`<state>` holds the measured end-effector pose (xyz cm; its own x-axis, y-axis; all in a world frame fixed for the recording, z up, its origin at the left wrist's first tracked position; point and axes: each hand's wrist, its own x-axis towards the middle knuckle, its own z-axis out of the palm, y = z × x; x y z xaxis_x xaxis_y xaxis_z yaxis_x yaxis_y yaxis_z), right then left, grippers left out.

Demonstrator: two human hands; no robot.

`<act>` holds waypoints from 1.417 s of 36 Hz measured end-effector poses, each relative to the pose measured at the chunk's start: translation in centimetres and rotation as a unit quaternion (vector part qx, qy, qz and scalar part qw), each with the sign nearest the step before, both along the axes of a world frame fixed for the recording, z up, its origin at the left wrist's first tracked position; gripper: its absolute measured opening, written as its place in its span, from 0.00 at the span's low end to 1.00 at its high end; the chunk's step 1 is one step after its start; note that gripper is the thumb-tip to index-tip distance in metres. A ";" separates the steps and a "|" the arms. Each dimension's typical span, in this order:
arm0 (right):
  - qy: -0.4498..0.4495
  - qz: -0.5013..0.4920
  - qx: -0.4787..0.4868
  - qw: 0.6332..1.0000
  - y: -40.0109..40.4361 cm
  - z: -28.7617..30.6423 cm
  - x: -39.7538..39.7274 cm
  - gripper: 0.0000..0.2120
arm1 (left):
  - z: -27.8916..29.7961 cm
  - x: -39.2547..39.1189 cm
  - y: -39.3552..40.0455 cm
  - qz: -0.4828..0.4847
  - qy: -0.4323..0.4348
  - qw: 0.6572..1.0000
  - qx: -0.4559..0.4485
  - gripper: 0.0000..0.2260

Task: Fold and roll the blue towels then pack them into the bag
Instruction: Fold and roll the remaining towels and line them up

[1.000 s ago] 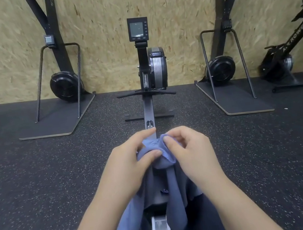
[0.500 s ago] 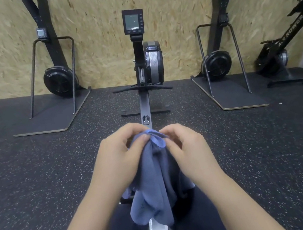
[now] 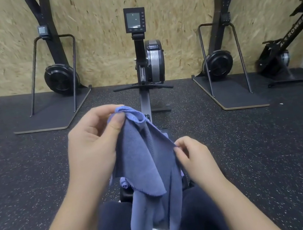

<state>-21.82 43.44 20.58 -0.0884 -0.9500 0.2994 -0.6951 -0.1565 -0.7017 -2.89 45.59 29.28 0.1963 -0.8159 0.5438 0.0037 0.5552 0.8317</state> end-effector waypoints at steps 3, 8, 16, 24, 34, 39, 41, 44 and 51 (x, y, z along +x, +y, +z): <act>-0.038 -0.010 -0.004 0.999 0.1 -0.2 0.3 0.05 | -0.7 0.6 -0.8 0.045 -0.090 0.995 0.016 0.09; -0.124 0.009 -0.004 0.992 0.6 1.1 1.3 0.05 | -3.6 1.6 -2.3 0.088 -0.284 0.948 0.111 0.09; -0.167 0.062 -0.042 0.983 1.7 2.6 3.0 0.11 | -5.2 -1.9 -0.9 -0.014 -0.391 0.912 0.123 0.14; -0.161 0.098 -0.078 0.979 2.0 3.0 2.8 0.12 | -4.3 -2.1 -1.0 0.027 -0.334 0.936 0.105 0.07; -0.084 0.049 -0.046 0.994 1.3 1.3 1.0 0.10 | -2.5 0.0 -1.2 0.004 -0.202 0.977 0.076 0.05; -0.025 0.023 -0.016 0.999 1.1 0.0 0.1 0.05 | -1.8 0.7 -1.0 0.032 -0.154 0.986 0.057 0.12; -0.028 0.012 -0.007 1.000 1.2 -0.4 0.0 0.07 | -1.7 1.1 -1.0 0.055 -0.138 0.988 0.049 0.12; -0.085 -0.021 -0.019 0.996 1.4 -0.5 0.0 0.09 | -1.8 1.5 -1.3 0.083 -0.134 0.986 0.049 0.11; -0.221 0.025 -0.040 0.974 2.0 2.2 2.5 0.12 | -3.9 1.1 -2.2 0.057 -0.171 0.976 0.124 0.10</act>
<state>-19.37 45.47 22.74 -0.1790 -0.9314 0.3169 -0.3183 -0.2500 -0.9144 -1.76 43.40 25.41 0.1350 -0.9142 0.3822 -0.3483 0.3173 0.8820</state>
